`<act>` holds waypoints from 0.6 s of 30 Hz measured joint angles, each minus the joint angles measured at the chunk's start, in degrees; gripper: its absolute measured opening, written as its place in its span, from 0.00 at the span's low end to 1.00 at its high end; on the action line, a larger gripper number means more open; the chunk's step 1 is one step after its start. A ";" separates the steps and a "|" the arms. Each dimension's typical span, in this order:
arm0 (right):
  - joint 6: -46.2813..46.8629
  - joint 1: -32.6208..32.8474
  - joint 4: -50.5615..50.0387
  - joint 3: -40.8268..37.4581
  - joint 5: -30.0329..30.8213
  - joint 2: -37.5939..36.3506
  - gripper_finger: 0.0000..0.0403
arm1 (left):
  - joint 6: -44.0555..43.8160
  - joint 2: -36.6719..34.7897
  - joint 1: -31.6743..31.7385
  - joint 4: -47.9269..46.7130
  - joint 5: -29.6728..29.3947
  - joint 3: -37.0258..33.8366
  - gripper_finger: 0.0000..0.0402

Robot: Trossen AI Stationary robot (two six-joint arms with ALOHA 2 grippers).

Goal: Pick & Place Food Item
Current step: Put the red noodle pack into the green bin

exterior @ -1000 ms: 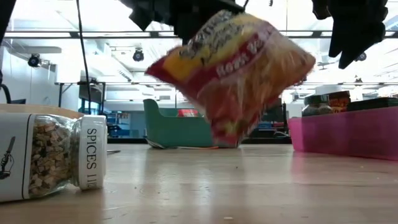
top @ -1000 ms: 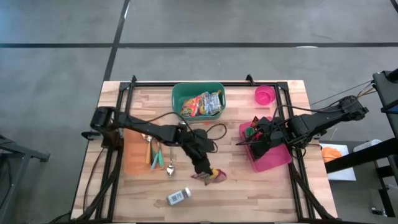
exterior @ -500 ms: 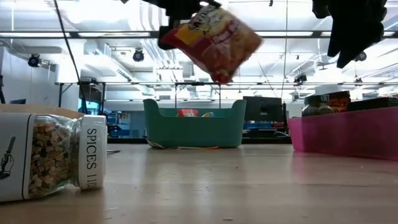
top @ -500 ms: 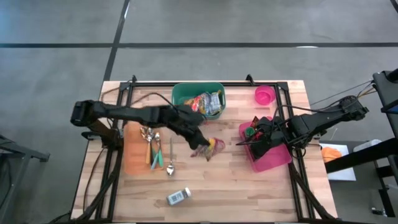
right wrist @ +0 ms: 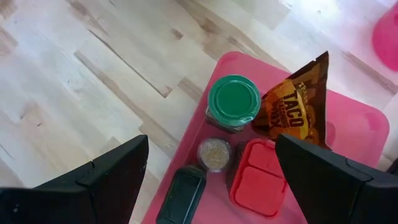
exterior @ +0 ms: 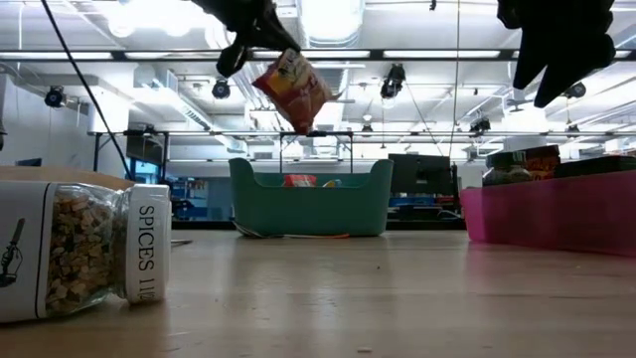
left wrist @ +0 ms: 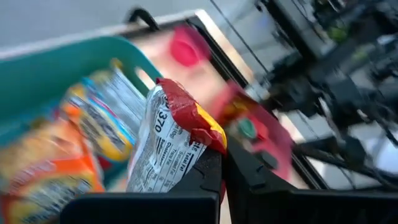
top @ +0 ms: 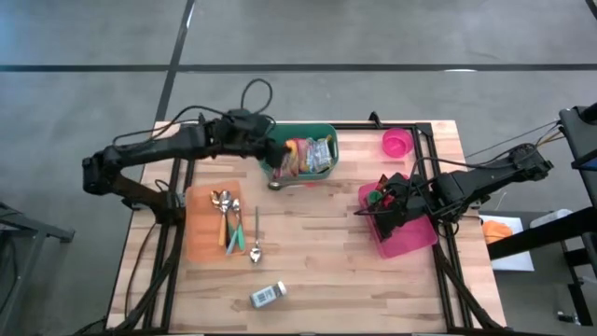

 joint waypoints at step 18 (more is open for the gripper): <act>5.79 0.00 3.36 -0.07 -0.04 0.04 0.86 | 7.10 1.76 10.13 -7.01 -12.36 -0.33 0.00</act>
